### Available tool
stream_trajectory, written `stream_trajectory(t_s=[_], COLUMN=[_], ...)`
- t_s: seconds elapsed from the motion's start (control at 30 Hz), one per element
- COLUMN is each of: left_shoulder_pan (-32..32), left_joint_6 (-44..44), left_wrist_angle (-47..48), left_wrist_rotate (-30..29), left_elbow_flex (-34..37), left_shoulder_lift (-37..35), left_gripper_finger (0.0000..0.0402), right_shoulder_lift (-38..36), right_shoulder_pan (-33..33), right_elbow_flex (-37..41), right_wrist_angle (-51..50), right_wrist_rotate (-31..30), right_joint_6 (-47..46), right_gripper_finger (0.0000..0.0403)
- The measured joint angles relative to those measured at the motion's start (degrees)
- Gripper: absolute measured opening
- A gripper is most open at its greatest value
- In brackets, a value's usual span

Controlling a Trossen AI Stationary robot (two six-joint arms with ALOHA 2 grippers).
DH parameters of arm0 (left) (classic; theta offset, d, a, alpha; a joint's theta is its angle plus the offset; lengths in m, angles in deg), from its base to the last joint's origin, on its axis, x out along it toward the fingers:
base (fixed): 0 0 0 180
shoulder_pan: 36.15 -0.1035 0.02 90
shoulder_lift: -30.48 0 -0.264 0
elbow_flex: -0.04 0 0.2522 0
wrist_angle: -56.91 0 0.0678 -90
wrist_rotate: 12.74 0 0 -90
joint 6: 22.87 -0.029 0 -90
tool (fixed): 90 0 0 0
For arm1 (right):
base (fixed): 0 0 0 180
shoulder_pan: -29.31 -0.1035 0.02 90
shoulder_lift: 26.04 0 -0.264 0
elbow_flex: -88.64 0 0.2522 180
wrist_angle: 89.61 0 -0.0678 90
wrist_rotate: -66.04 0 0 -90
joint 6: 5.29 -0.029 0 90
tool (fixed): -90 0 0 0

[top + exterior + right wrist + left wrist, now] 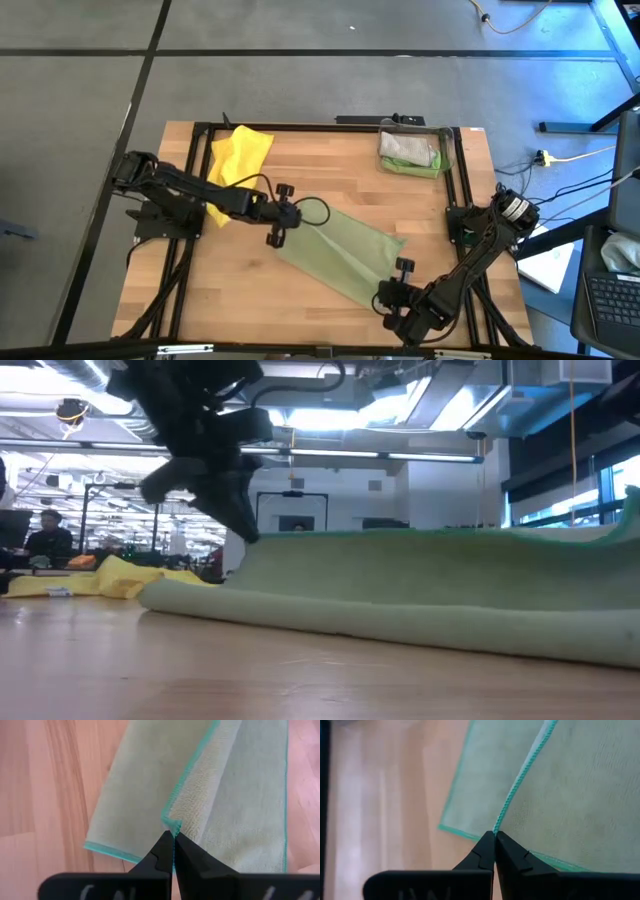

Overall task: Fold microfiber towels
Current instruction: Fold the light green cloth

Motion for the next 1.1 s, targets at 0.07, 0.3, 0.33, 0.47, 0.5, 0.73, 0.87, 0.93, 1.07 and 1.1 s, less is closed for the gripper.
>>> stream_trajectory(t_s=[0.07, 0.3, 0.33, 0.47, 0.5, 0.73, 0.87, 0.93, 1.07, 1.1], left_shoulder_pan=[-1.0, -3.8, -4.0, -4.4, -4.3, -4.5, -5.1, -5.6, -6.5, -6.8], left_joint_6=[-0.6, -0.5, -0.3, 0.0, 0.0, -0.2, -0.3, -0.3, -1.4, -1.6], left_wrist_angle=[-1.6, -2.9, -2.9, -2.7, -2.8, -4.0, -4.7, -5.3, -6.9, -7.0], left_wrist_rotate=[-0.1, 0.7, 1.0, 3.0, 3.1, 3.1, 3.1, 3.1, 3.0, 3.0], left_elbow_flex=[0.0, 0.0, 0.0, 0.0, 0.0, -0.1, -0.1, 0.0, 0.0, 0.0], left_shoulder_lift=[0.0, 0.0, 0.0, 0.3, 0.3, 2.0, 3.3, 4.0, 5.8, 6.2], left_gripper_finger=[0.0000, 0.0000, 0.0000, 0.0000, 0.0000, 0.0000, 0.0000, 0.0000, 0.0000, 0.0000], right_shoulder_lift=[0.0, -0.1, -0.1, -0.1, -0.1, -0.1, -0.1, -0.1, -0.1, -0.1], right_shoulder_pan=[0.0, 0.9, 1.1, 1.6, 1.5, 1.5, 1.5, 1.5, 1.5, 1.5], right_elbow_flex=[0.0, 2.9, 4.0, 8.3, 9.1, 10.8, 10.8, 10.8, 10.8, 10.8], right_wrist_angle=[-0.4, -0.4, -0.2, 1.6, 2.0, 2.6, 2.4, 2.1, 1.2, 0.9], right_wrist_rotate=[-0.9, -5.1, -4.4, -0.4, 0.1, 0.0, -2.1, -2.4, -2.5, -2.5], right_joint_6=[0.0, -4.5, -5.5, -8.4, -9.2, -10.6, -10.2, -10.0, -10.7, -10.8], right_gripper_finger=[0.0011, 0.0011, 0.0011, 0.0011, 0.0011, 0.0011, 0.0011, 0.0011, 0.0011, 0.0011])
